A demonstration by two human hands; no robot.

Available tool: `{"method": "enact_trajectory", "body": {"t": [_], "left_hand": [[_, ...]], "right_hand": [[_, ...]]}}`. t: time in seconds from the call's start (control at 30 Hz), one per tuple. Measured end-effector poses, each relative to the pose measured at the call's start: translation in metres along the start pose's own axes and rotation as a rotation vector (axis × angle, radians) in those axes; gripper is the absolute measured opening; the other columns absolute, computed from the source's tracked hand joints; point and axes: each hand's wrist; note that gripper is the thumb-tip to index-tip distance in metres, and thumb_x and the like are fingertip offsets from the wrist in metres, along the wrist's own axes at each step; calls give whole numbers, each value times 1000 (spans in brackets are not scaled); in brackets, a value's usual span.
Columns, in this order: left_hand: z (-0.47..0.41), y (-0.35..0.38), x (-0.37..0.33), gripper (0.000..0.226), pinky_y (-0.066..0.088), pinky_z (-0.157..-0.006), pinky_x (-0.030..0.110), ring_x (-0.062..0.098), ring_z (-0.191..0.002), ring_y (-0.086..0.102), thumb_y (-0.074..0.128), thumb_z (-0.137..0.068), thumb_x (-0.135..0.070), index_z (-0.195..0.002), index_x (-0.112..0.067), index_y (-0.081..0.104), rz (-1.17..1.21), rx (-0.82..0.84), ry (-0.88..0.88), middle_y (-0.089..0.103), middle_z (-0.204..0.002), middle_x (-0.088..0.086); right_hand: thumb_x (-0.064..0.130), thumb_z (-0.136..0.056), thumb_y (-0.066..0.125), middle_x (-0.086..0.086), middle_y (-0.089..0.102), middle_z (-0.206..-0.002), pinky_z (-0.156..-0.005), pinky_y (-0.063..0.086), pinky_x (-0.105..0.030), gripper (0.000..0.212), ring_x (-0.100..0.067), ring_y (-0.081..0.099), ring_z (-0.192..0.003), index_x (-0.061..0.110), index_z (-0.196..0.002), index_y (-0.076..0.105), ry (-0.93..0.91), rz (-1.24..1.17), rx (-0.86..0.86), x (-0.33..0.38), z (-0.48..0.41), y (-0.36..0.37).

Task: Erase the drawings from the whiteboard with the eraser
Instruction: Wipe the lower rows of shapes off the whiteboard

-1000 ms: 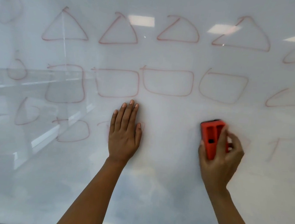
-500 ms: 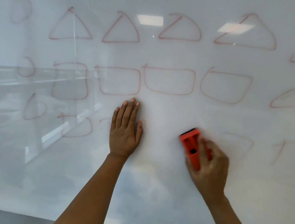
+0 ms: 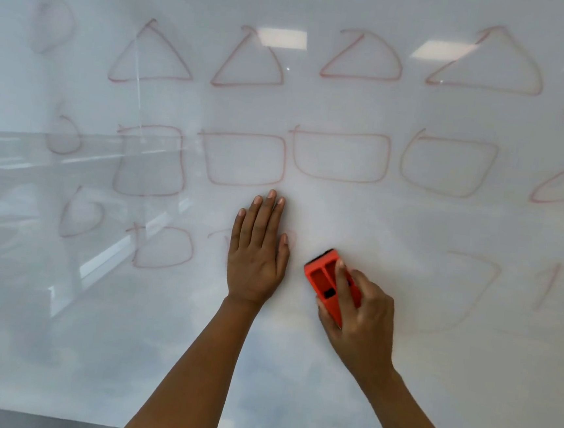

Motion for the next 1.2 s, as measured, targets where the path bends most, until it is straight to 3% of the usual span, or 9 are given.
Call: {"method": "enact_trajectory", "body": {"t": [0.07,0.23,0.33,0.43,0.63,0.7,0.87,0.93,1.2], "left_hand": [[-1,-2,-2,49,16,-119,37,23,-140,30,38,-95,-19,-142,-4,41,32,17,-7,36,-149,9],[-2,-18,6,46,21,-119,36,19,-142,29,36,-97,-16,-142,-5,43,246,40,-22,36,-150,6],[-4,-32,23,45,25,-117,40,21,-141,31,35,-97,-13,-141,-4,43,279,5,-16,38,-149,7],[-8,-45,56,45,26,-116,43,23,-141,32,34,-97,-11,-140,-3,44,205,-43,-39,40,-148,10],[-7,-62,130,45,24,-116,45,24,-141,31,33,-99,-11,-142,-2,43,64,-91,-51,41,-149,13],[-5,-67,151,45,22,-117,43,24,-142,30,32,-100,-12,-142,-2,42,38,-105,-54,40,-149,12],[-5,-71,179,44,24,-116,46,24,-142,28,33,-99,-10,-142,-1,41,37,-140,-40,40,-149,13],[-4,-69,183,45,25,-116,47,24,-142,28,34,-99,-9,-142,0,41,64,-142,-33,39,-148,13],[-1,-63,190,45,27,-115,46,29,-141,30,35,-98,-10,-142,2,38,131,-167,-27,38,-149,15]], "right_hand": [[35,-87,61,-15,47,-122,-72,51,-43,60,-34,58,-92,8,-138,42,35,-1,-20,-14,5,-4],[33,-91,61,-27,47,-125,-87,47,-49,64,-35,44,-106,4,-143,39,612,-38,-253,-17,-36,-10],[34,-91,61,-25,46,-128,-90,45,-48,65,-33,43,-107,5,-144,37,731,-33,-345,6,-70,-2],[38,-91,58,-21,47,-127,-90,39,-42,63,-34,46,-104,6,-142,41,540,18,-285,47,-73,16],[38,-90,53,-8,42,-127,-72,47,-39,54,-25,48,-91,13,-136,44,-142,52,22,87,-5,33],[37,-88,55,-10,46,-124,-71,47,-40,54,-29,53,-89,11,-135,46,-109,34,1,76,-6,31],[34,-89,64,-21,51,-122,-83,46,-44,63,-31,48,-101,7,-141,42,523,-13,-269,75,-72,28],[36,-90,62,-21,50,-125,-85,45,-44,63,-32,47,-103,8,-142,41,613,-21,-318,96,-92,34],[37,-86,59,-5,42,-128,-72,47,-38,58,-24,49,-91,15,-137,43,-150,26,-17,146,-35,55]]}}
Point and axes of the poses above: each hand's wrist, its own z-axis away from the middle knuckle, its own y-axis out of the palm, x = y × z
